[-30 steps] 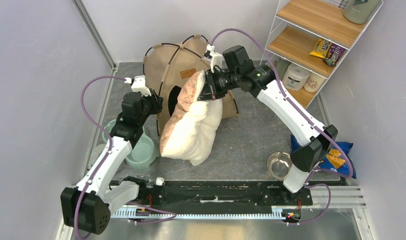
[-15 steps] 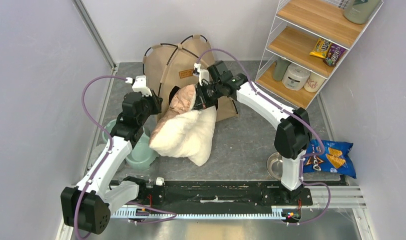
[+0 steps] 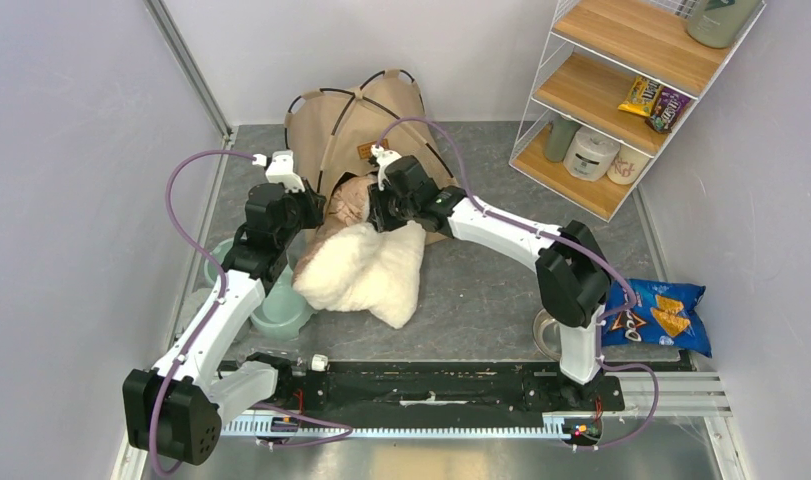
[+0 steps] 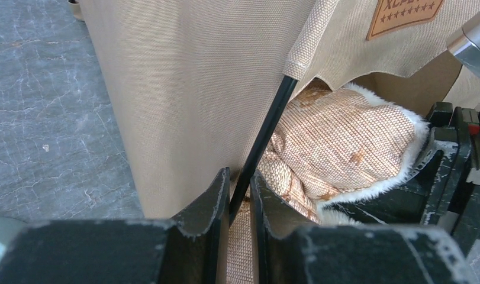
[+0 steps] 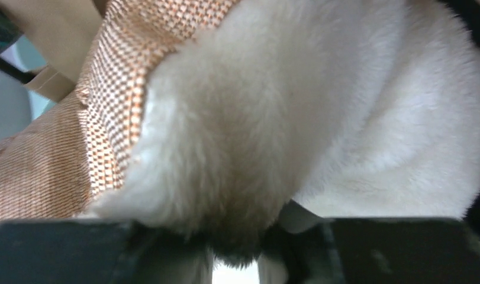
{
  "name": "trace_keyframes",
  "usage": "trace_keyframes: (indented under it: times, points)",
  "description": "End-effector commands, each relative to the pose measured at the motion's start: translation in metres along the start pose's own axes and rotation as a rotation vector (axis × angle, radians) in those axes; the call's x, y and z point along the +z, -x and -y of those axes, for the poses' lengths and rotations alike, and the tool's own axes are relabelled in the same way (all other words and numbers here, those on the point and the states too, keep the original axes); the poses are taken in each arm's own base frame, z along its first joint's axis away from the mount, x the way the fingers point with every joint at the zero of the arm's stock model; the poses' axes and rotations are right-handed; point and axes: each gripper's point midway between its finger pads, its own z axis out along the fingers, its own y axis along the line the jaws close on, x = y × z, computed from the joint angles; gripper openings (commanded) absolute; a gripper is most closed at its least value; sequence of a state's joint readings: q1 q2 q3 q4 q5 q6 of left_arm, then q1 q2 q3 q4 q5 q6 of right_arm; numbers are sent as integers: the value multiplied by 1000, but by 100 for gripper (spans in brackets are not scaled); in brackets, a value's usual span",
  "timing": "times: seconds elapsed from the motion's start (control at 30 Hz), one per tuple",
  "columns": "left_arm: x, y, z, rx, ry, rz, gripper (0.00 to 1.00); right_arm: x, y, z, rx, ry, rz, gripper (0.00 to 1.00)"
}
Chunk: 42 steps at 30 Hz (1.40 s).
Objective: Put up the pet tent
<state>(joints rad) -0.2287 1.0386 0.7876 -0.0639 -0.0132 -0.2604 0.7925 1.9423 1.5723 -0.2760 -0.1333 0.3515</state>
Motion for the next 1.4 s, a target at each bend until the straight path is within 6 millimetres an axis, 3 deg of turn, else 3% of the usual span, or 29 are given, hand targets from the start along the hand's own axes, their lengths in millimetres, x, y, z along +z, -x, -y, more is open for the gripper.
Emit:
trace_keyframes:
  times: [0.0, 0.23, 0.37, 0.47, 0.6, 0.77, 0.9, 1.2, 1.37]
  points:
    - [-3, 21, 7, -12, -24, 60, 7, 18, -15, 58, 35, -294, 67, 37]
    - [-2, 20, 13, -15, -56, 54, 2, 30, -29, 90, 100, -474, 68, 55]
    - [-2, 20, 14, -16, -62, 51, 2, 37, -28, 89, 77, -462, 64, 64]
    - [-3, 20, 15, -19, -67, 53, 2, 39, -22, 75, 39, -401, 72, 67]
    - [-4, 22, 14, -20, -64, 59, 2, 25, -16, 58, 0, -362, 88, 80]
    - [-4, 23, 14, -25, -59, 61, 2, -13, -8, 49, 47, -355, 117, 97]
    - [-3, 22, 13, -23, -55, 57, 2, -45, 7, 47, 84, -381, 172, 97]
    - [-3, 24, 13, -19, -52, 56, 2, -83, 31, 33, 124, -349, 252, 97]
    - [-2, 22, 14, -21, -57, 47, 2, -79, 41, 16, 69, -228, 326, 91]
